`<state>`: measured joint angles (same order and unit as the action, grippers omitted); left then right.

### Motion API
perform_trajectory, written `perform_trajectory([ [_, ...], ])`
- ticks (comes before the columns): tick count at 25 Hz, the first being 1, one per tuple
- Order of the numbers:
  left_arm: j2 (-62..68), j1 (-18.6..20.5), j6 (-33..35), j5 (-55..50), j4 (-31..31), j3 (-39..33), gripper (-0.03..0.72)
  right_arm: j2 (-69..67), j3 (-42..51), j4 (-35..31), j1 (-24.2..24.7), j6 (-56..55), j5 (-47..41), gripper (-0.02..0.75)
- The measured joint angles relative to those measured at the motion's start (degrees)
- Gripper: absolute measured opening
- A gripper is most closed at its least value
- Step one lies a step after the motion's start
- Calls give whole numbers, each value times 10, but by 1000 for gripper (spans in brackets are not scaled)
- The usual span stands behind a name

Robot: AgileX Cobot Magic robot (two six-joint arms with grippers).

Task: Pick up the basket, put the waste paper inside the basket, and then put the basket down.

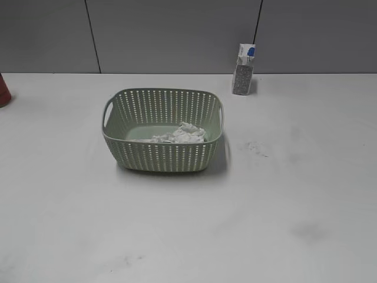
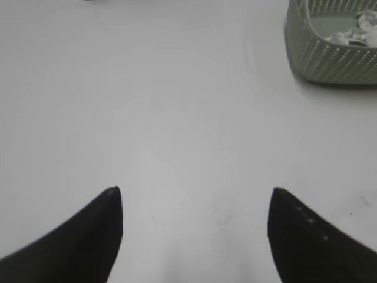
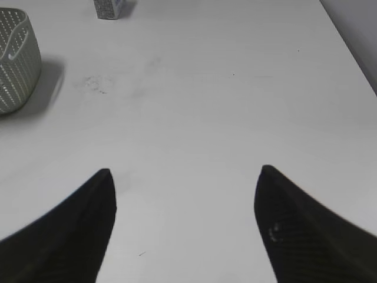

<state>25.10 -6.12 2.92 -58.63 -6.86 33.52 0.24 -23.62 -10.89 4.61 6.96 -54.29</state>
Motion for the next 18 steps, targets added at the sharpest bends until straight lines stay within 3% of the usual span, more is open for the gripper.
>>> perform_trajectory([
  [11,-232,0,0,-7,3,-44,568,0,0,0,-61,-1,0,580],
  [18,-254,0,0,-7,7,-45,566,0,0,1,-83,-1,0,581],
])
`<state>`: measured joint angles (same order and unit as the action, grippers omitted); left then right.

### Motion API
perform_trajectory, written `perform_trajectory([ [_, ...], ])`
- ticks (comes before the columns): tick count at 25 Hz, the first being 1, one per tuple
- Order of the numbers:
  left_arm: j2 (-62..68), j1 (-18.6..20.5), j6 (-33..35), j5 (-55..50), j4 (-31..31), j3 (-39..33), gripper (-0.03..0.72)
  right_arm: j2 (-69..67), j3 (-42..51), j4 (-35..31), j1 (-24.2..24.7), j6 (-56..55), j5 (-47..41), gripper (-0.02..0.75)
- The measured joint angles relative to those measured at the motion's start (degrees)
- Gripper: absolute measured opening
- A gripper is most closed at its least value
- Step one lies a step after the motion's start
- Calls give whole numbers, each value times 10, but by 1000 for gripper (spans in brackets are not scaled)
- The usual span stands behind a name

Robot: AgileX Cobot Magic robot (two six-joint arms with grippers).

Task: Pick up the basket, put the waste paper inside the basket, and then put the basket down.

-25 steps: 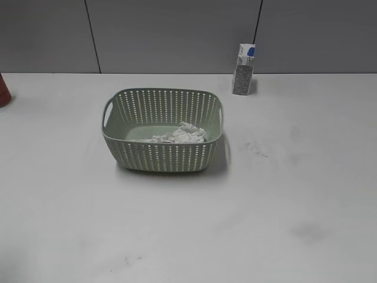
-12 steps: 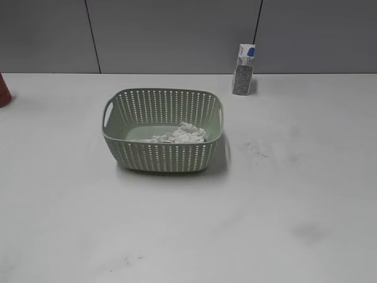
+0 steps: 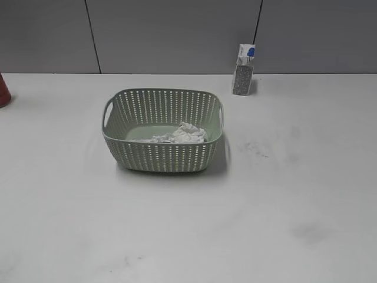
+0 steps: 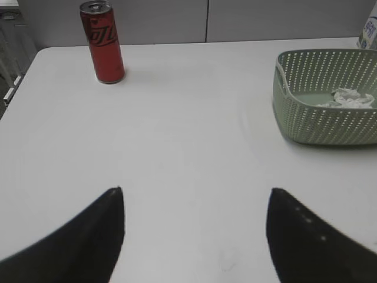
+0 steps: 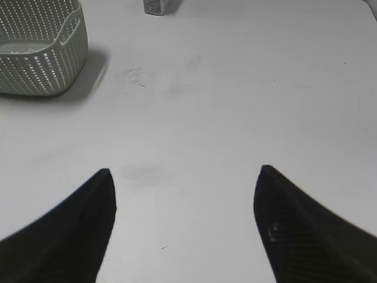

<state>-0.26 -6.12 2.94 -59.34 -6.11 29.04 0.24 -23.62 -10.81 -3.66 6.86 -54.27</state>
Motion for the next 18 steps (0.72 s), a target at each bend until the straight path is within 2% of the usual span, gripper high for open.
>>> perform_trajectory([
  [7,0,0,0,0,1,-4,566,0,0,0,-24,0,0,581],
  [18,0,0,0,0,1,-4,552,0,0,0,-25,-1,0,581],
])
